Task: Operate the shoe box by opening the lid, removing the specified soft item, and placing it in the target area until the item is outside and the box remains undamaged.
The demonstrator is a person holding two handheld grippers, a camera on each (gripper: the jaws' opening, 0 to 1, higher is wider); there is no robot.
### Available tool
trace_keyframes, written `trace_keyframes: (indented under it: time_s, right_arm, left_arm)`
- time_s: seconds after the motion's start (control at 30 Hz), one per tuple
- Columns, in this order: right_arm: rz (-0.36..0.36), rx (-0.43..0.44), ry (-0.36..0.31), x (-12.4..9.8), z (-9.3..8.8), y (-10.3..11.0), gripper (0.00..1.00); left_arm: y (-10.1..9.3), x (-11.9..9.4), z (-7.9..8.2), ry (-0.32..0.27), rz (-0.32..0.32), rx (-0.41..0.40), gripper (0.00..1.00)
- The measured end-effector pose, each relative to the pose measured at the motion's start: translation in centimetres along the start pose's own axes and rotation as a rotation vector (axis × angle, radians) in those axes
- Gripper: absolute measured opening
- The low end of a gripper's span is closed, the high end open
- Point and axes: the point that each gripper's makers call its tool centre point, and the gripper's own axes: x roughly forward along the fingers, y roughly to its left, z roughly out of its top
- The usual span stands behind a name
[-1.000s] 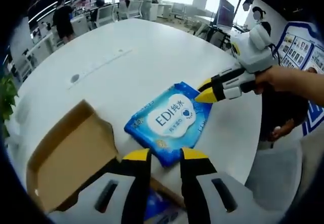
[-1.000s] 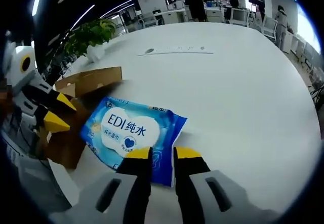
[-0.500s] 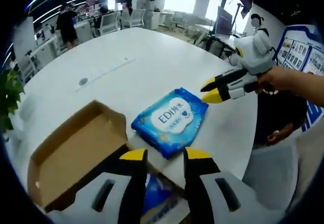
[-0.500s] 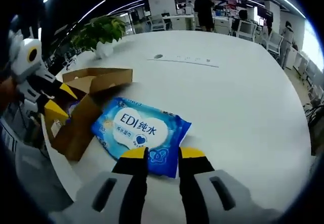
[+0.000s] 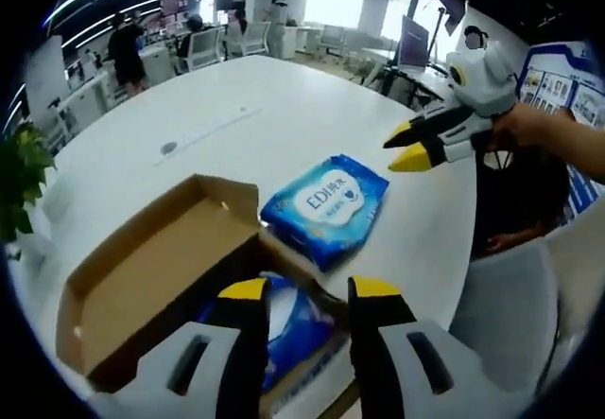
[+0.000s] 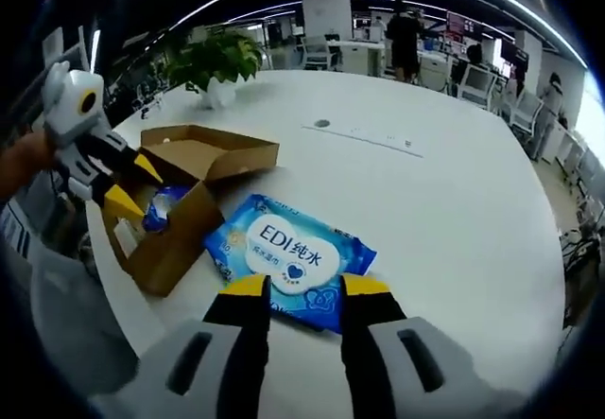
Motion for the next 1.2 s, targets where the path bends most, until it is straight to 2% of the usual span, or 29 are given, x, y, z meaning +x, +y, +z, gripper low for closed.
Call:
trace_keyframes:
  time_s: [0.37,0.57,0.87,1.2]
  right_arm:
    - [0.054,-0.072,-0.023,0.2,2.3,3.5,0.28]
    - [0.086,-0.134,-0.015,0.8,2.9,5.4,0.29]
    - [0.145,-0.189,-0.014,2.2,3.9,8.4,0.29]
    - [0.205,-0.254,-0.010,4.3,4.9,11.4,0.28]
  left_arm:
    - [1.8,-1.5,-2.1,0.006,0.006,0.033,0.33]
    - [2.6,-1.8,-3.1,0.007,0.001,0.039,0.33]
    - [3.4,-2.0,-4.8,0.036,-0.013,0.039,0.33]
    - [4.3,-1.8,-5.9,0.043,-0.047,0.087,0.32]
